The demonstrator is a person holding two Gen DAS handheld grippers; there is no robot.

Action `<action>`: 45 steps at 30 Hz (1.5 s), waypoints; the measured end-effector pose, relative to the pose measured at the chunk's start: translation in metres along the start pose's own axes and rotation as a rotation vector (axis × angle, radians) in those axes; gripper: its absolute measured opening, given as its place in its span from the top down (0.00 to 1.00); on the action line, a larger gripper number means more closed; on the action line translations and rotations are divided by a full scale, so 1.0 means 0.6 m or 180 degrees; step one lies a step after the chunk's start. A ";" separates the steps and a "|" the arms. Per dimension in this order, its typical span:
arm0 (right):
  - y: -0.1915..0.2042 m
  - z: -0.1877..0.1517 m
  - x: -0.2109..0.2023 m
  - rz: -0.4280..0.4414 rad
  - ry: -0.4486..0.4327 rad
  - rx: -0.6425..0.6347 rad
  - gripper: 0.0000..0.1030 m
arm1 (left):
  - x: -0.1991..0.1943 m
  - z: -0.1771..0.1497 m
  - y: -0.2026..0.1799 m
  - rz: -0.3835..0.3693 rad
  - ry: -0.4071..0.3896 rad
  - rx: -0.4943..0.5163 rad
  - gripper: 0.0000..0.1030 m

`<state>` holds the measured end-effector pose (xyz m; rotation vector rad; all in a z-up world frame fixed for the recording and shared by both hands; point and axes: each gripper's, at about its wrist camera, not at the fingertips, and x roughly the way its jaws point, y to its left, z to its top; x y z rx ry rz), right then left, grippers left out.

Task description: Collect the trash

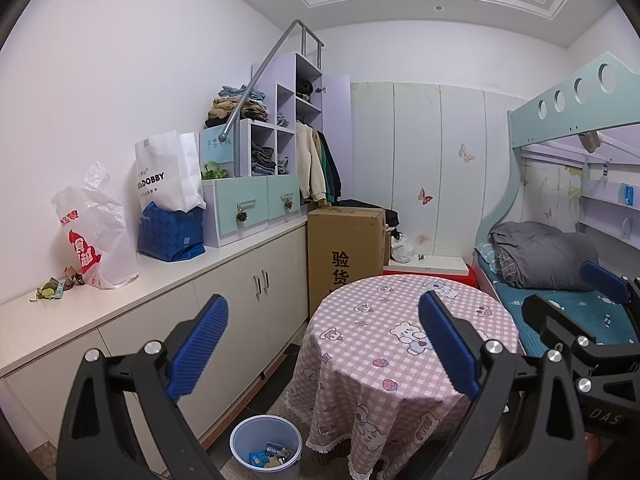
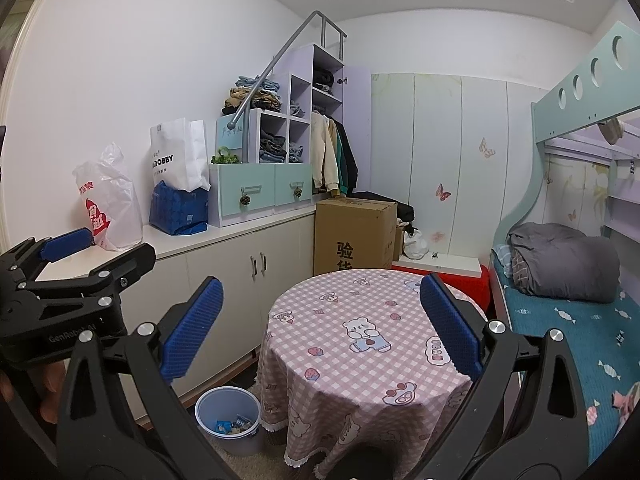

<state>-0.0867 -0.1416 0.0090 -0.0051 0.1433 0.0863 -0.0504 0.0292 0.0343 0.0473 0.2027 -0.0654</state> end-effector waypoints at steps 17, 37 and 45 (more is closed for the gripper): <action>0.003 -0.007 -0.001 0.0000 0.0015 0.0010 0.06 | 0.005 -0.009 0.002 -0.0027 0.0012 0.0013 0.09; 0.003 -0.009 -0.001 -0.0003 0.0019 0.0016 0.06 | 0.005 -0.008 0.002 -0.0023 0.0017 0.0018 0.09; 0.002 -0.009 -0.001 0.0002 0.0022 0.0013 0.06 | 0.006 -0.009 0.004 -0.0034 0.0021 0.0026 0.09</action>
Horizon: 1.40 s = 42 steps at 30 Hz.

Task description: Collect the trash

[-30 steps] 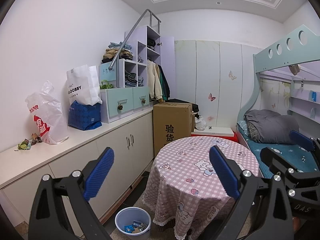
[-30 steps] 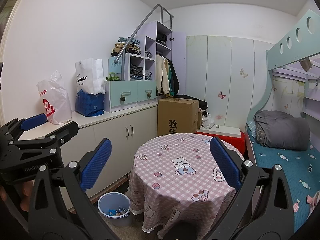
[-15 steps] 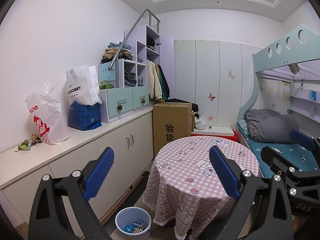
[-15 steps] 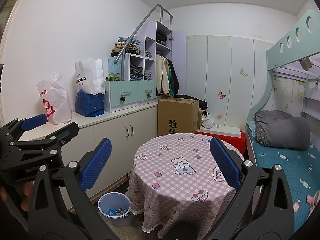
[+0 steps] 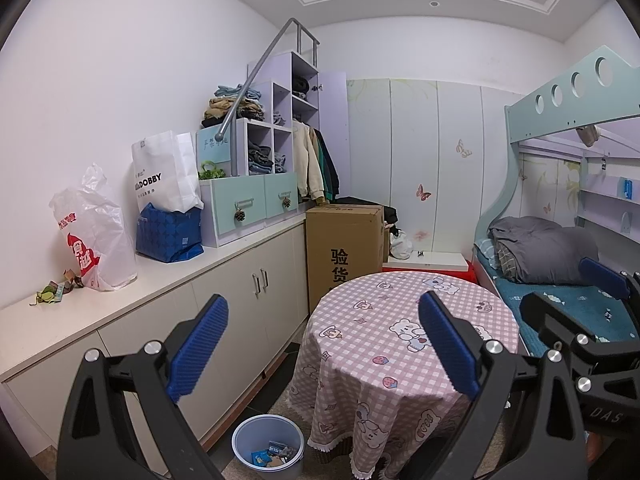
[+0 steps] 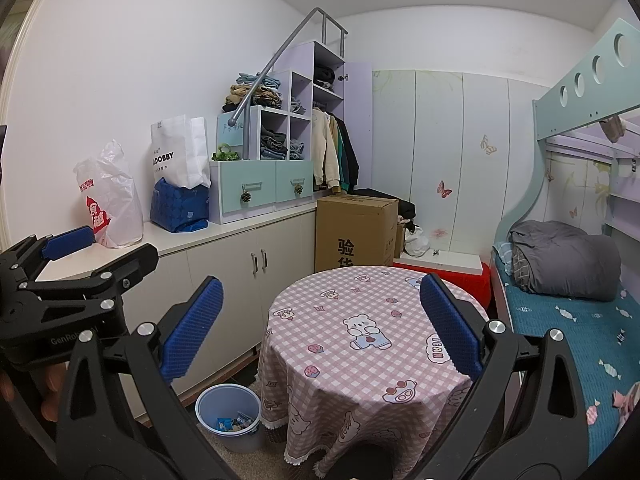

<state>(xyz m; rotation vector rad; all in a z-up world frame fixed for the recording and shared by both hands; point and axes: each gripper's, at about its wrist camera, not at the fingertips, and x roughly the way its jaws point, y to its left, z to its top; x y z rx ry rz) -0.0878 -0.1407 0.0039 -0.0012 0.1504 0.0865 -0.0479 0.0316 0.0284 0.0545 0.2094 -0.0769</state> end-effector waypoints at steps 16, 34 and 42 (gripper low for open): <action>-0.002 -0.003 0.001 0.0016 0.0016 -0.0003 0.06 | 0.002 -0.004 0.007 -0.0010 0.0024 0.0015 0.09; -0.013 -0.013 0.006 0.0027 0.0060 0.0006 0.06 | 0.010 -0.008 0.024 -0.0035 0.0075 0.0060 0.09; -0.017 -0.012 0.009 0.0030 0.0072 0.0006 0.06 | 0.012 -0.007 0.023 -0.0042 0.0079 0.0059 0.09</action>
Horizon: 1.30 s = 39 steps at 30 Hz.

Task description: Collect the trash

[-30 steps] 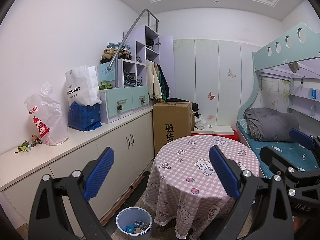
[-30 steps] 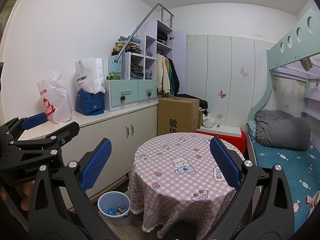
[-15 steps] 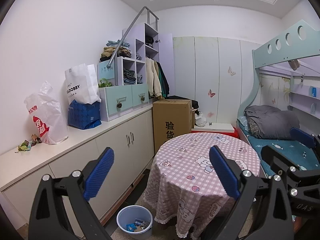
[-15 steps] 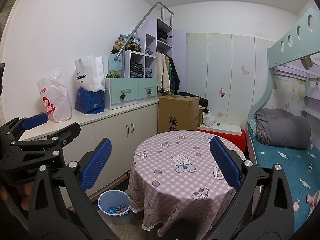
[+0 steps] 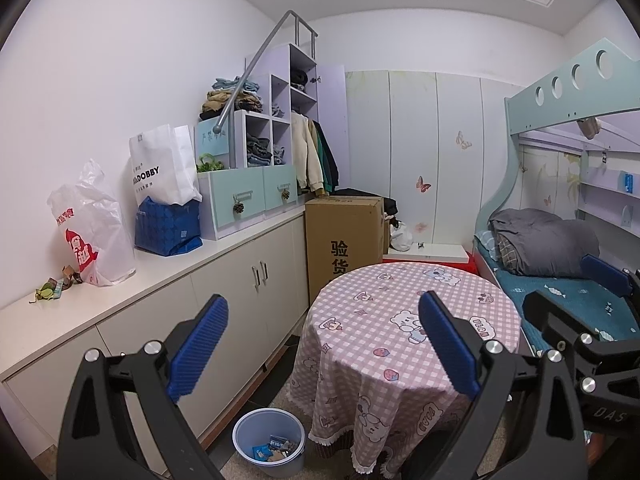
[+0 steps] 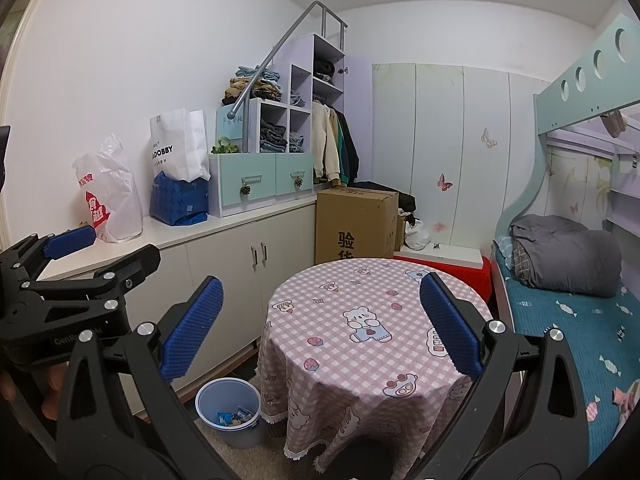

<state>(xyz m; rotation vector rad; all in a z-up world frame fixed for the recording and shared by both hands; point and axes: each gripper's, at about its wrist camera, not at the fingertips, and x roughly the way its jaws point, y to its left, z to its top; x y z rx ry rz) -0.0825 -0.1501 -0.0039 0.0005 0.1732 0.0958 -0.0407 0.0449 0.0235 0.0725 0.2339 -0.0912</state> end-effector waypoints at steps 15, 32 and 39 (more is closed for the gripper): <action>-0.007 -0.005 0.002 0.0011 0.0030 -0.0006 0.06 | 0.004 -0.013 0.005 -0.0007 0.0025 0.0009 0.09; -0.008 -0.002 0.003 0.0014 0.0032 -0.0010 0.06 | 0.009 -0.015 0.009 -0.0010 0.0039 0.0017 0.09; -0.009 -0.002 0.005 0.0019 0.0038 -0.0012 0.06 | 0.010 -0.013 0.010 -0.0011 0.0040 0.0020 0.09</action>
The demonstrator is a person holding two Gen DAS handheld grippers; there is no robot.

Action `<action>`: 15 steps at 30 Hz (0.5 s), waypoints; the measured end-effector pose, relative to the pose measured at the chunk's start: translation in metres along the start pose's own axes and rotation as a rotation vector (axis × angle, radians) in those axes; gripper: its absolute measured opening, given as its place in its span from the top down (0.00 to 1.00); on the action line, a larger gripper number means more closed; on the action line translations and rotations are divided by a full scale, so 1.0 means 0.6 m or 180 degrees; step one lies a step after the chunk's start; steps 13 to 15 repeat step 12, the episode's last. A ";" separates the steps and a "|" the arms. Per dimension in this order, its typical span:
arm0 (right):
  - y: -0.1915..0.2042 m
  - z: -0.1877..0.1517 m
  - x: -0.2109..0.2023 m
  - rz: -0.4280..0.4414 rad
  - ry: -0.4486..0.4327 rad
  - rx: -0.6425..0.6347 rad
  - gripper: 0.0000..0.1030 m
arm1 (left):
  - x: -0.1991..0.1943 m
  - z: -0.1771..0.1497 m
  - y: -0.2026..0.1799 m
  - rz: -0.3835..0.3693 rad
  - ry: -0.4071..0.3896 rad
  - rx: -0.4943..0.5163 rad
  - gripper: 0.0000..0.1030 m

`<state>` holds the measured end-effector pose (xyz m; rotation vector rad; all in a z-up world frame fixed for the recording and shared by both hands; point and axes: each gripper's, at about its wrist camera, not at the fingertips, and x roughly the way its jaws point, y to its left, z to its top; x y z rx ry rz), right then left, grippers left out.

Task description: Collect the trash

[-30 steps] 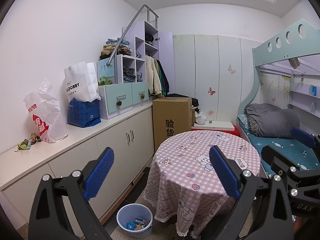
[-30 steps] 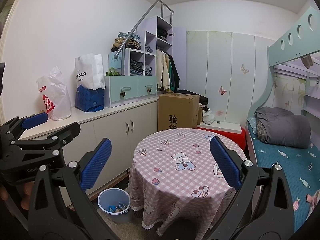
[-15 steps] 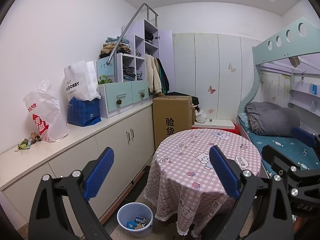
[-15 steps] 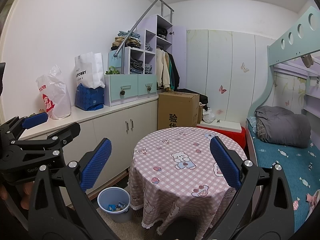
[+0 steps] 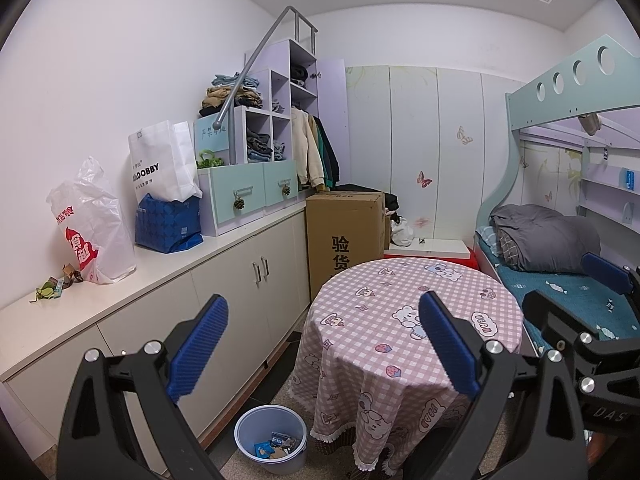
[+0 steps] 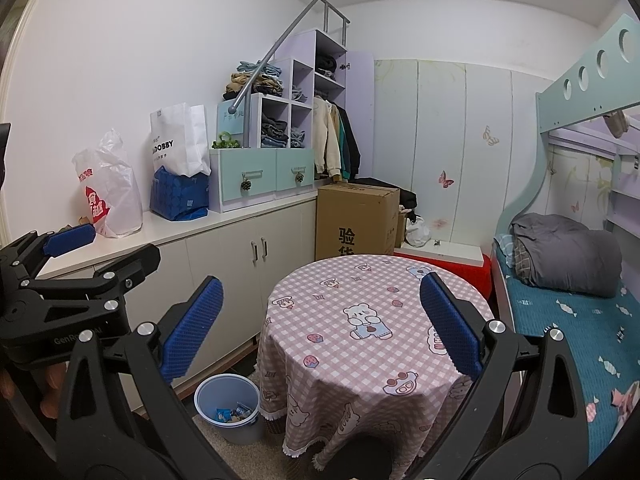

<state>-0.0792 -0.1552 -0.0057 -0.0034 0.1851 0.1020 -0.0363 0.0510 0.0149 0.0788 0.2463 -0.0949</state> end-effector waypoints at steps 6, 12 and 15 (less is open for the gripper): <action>-0.002 -0.004 0.002 0.0002 0.0017 -0.0004 0.06 | 0.003 -0.004 0.003 -0.0012 0.0005 0.0004 0.08; -0.009 -0.013 0.007 0.0015 0.0044 -0.0011 0.06 | 0.010 -0.011 0.008 -0.0009 0.0041 0.0010 0.08; -0.009 -0.013 0.007 0.0015 0.0044 -0.0011 0.06 | 0.010 -0.011 0.008 -0.0009 0.0041 0.0010 0.08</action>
